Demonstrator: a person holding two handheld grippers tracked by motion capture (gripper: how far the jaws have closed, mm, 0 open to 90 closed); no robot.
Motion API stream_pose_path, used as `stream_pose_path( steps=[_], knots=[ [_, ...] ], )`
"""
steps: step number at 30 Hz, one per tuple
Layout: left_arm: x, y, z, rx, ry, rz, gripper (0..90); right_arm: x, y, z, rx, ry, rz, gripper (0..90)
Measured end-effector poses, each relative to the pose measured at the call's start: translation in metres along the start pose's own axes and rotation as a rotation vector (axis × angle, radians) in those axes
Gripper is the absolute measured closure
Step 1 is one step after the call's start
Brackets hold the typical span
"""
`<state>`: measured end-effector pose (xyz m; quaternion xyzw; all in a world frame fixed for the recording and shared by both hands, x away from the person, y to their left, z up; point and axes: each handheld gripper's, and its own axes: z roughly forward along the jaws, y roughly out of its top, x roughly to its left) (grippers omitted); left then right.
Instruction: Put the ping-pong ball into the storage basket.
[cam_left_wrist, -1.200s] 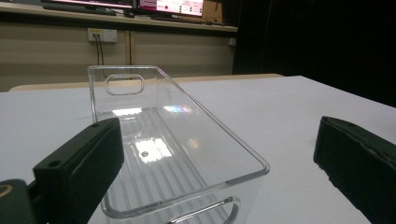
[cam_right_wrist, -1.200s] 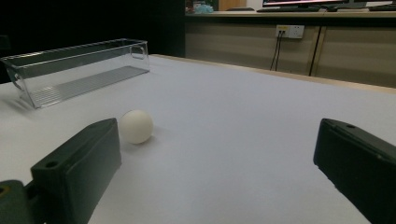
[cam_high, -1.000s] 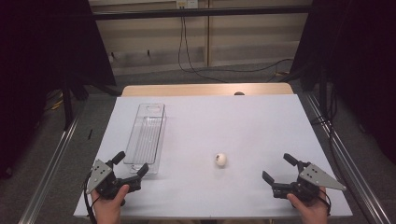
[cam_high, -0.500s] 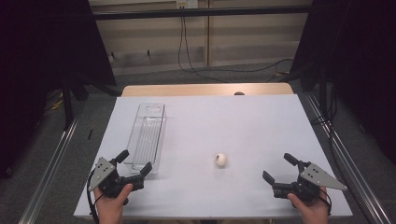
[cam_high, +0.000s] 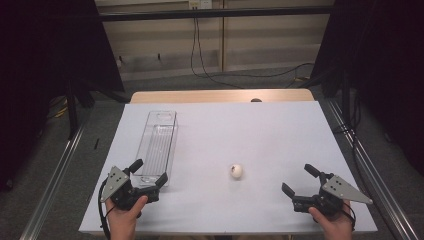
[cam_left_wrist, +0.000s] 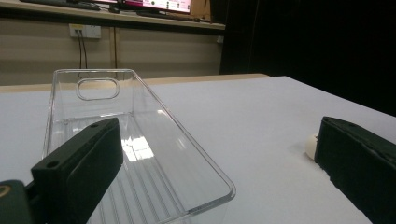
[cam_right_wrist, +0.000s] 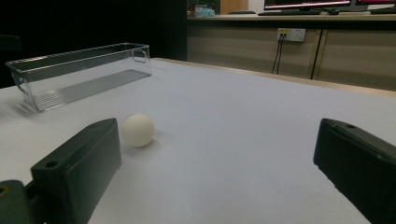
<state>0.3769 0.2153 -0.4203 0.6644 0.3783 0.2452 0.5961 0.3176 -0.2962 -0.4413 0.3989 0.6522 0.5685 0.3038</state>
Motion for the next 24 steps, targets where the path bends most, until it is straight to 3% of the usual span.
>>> stream_pose_path(
  steps=[4,5,9,24],
  knots=[
    [-0.002,0.001,0.002,0.001,-0.003,0.004,1.3,0.0,0.0,0.0,0.0,0.001,-0.001,0.4],
    [-0.004,0.001,0.003,-0.007,-0.007,-0.013,1.3,0.0,0.0,0.0,0.001,0.002,0.0,0.4],
    [-0.005,0.003,0.005,0.003,-0.019,0.01,1.3,0.0,0.0,0.0,-0.003,-0.002,0.002,0.4],
    [-0.014,0.005,0.015,0.023,-0.04,0.014,1.4,0.001,0.0,0.0,0.0,0.004,0.005,0.4]
  ],
)
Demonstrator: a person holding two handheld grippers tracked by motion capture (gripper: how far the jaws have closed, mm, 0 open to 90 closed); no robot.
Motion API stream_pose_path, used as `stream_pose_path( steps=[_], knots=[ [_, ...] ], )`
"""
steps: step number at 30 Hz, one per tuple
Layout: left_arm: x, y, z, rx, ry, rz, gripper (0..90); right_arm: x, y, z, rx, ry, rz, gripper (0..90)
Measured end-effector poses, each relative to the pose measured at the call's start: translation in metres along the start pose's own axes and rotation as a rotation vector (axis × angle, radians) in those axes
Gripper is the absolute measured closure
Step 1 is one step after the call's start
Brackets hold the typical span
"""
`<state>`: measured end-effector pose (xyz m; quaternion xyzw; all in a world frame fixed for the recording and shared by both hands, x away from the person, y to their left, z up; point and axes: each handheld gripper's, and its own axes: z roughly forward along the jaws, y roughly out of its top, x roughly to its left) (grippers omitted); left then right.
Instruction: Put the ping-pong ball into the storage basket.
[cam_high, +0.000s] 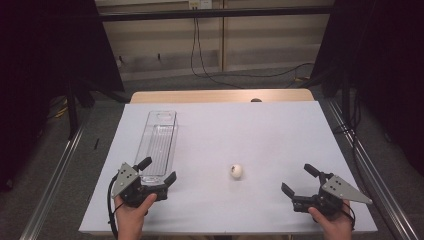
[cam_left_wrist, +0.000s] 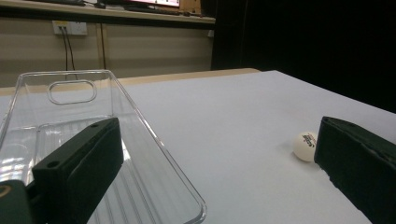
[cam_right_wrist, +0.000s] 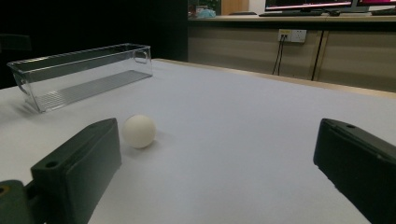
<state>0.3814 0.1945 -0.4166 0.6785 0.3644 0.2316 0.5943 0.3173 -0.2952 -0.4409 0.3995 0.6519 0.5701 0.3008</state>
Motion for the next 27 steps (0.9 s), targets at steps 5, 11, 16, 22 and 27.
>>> stream_pose_path(
  steps=[5,11,16,22,27],
  knots=[
    [-0.002,0.0,0.002,0.01,-0.004,0.009,1.5,0.0,0.0,0.0,0.001,0.002,0.002,0.4],
    [-0.007,0.002,0.008,0.01,-0.015,0.011,1.6,0.0,0.0,0.0,0.0,0.006,-0.001,0.4],
    [-0.009,0.002,0.012,0.021,-0.022,0.01,1.7,0.0,0.0,0.001,0.0,0.007,-0.005,0.4],
    [-0.014,0.003,0.016,0.024,-0.03,0.012,1.7,0.0,0.0,0.001,0.0,0.007,-0.003,0.4],
    [-0.017,0.004,0.021,0.025,-0.045,0.012,1.7,0.0,0.0,0.001,-0.001,0.007,-0.004,0.4]
  ],
)
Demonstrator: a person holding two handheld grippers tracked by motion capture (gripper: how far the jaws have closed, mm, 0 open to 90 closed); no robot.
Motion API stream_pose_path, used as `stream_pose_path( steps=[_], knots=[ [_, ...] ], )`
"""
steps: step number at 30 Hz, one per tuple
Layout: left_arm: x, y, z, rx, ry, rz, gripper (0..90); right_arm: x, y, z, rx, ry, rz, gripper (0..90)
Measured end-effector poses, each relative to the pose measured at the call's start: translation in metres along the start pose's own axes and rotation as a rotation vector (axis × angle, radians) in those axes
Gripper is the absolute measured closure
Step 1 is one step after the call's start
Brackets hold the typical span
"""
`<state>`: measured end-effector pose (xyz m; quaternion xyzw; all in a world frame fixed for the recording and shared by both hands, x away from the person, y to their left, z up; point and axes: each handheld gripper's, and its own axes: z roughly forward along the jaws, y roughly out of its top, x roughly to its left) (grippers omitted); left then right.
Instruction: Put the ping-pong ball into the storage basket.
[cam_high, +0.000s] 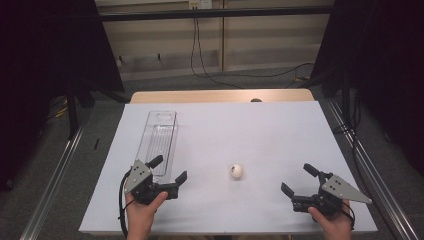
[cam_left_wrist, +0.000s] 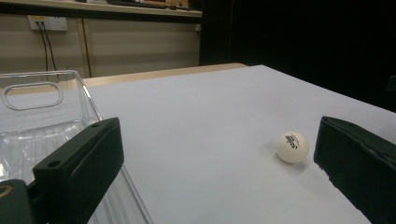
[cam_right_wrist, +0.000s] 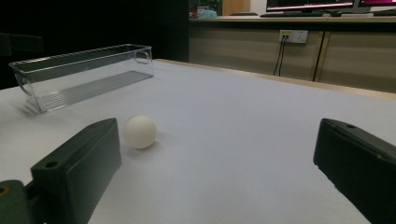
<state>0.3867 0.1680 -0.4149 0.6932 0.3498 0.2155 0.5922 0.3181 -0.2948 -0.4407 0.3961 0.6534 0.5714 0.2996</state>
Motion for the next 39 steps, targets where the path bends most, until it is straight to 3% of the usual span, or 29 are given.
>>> stream_pose_path(
  steps=[39],
  knots=[
    [-0.023,0.001,0.03,0.041,-0.055,0.018,1.7,0.0,0.001,0.0,-0.009,0.006,-0.006,0.4]
  ],
)
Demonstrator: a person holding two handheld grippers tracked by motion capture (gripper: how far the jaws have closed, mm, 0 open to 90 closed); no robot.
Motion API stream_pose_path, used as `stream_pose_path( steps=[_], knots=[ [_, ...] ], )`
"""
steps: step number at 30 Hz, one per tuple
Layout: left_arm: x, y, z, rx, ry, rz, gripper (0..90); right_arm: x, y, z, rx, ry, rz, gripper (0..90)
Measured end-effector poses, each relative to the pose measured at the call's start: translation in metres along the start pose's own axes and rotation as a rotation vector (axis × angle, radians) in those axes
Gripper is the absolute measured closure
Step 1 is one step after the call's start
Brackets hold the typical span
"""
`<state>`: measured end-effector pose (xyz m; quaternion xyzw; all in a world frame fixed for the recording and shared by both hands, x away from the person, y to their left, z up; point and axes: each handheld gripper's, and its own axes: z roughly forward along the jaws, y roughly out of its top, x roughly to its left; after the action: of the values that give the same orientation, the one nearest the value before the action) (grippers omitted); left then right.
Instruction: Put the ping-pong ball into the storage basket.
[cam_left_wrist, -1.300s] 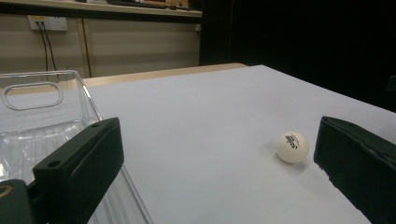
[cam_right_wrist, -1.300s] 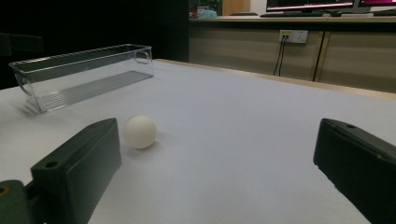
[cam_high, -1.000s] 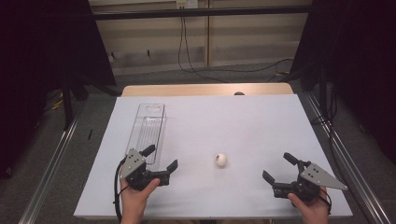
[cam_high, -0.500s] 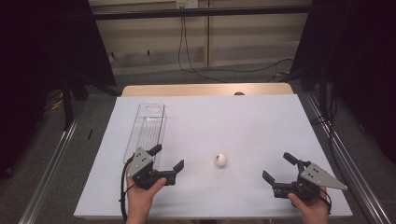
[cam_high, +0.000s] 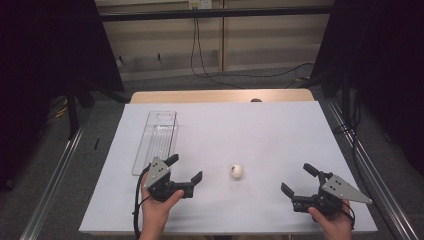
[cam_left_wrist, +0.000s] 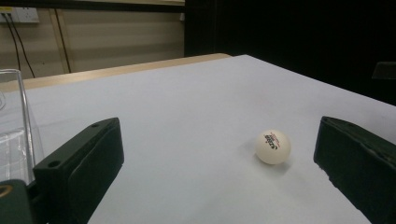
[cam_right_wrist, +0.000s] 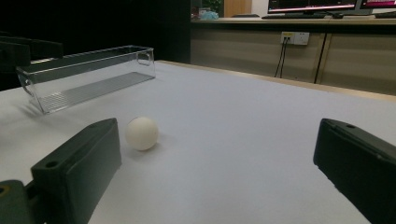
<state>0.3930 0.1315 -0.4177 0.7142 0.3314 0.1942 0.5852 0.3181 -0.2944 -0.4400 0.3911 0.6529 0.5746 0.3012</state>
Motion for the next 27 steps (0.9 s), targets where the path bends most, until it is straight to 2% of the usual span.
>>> stream_pose_path(
  steps=[14,15,25,27],
  knots=[
    [-0.007,0.001,0.012,0.016,-0.027,0.015,1.7,0.0,0.0,0.001,-0.001,0.007,0.002,0.5],
    [-0.008,0.001,0.013,0.013,-0.02,0.005,1.7,0.0,0.0,0.001,-0.001,0.007,0.002,0.5],
    [-0.011,0.001,0.02,0.027,-0.03,0.018,1.8,0.001,0.0,0.0,0.001,0.007,0.003,0.4],
    [-0.012,0.001,0.021,0.019,-0.03,0.009,1.8,0.001,0.0,0.001,0.001,0.007,0.003,0.5]
  ],
)
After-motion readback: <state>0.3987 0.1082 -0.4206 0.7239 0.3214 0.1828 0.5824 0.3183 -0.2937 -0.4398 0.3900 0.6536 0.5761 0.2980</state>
